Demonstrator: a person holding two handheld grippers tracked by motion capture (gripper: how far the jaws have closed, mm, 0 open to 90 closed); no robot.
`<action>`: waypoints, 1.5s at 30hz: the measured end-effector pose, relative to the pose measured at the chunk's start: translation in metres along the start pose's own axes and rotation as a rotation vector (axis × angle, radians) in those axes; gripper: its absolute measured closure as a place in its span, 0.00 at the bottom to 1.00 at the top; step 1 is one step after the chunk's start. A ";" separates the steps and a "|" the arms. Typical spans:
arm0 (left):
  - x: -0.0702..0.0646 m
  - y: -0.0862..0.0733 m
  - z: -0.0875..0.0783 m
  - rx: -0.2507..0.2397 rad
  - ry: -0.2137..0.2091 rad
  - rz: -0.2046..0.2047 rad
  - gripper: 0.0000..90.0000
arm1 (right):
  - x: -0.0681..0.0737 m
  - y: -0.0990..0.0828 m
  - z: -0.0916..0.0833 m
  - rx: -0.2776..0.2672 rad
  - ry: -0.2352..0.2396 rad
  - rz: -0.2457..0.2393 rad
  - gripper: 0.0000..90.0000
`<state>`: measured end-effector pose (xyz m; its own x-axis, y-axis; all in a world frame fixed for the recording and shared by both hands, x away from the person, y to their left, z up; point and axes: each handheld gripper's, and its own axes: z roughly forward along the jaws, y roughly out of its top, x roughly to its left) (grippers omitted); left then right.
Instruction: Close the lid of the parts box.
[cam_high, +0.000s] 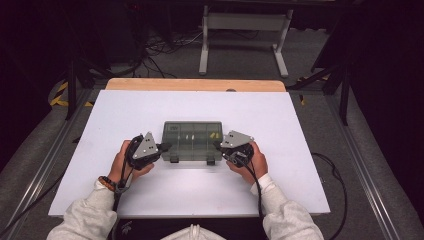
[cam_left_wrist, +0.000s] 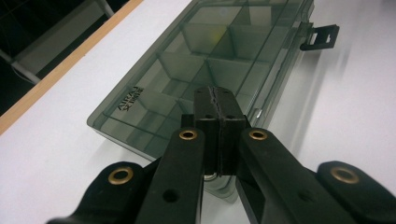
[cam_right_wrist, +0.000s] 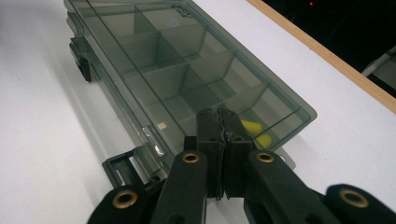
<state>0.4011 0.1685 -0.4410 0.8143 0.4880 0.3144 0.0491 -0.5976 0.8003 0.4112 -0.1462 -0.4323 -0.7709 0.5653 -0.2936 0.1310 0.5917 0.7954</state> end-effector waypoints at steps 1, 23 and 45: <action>0.000 -0.001 0.001 0.001 -0.002 -0.002 1.00 | 0.001 -0.001 0.001 0.000 0.003 0.001 0.99; 0.000 -0.017 0.007 -0.005 0.011 -0.039 1.00 | 0.004 -0.017 0.005 -0.040 -0.004 0.059 0.99; -0.002 -0.018 0.012 -0.021 0.034 -0.013 1.00 | 0.010 -0.019 0.006 -0.061 -0.047 0.068 0.99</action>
<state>0.4051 0.1703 -0.4619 0.7933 0.5176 0.3207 0.0472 -0.5774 0.8151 0.4042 -0.1481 -0.4532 -0.7310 0.6304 -0.2611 0.1429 0.5157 0.8448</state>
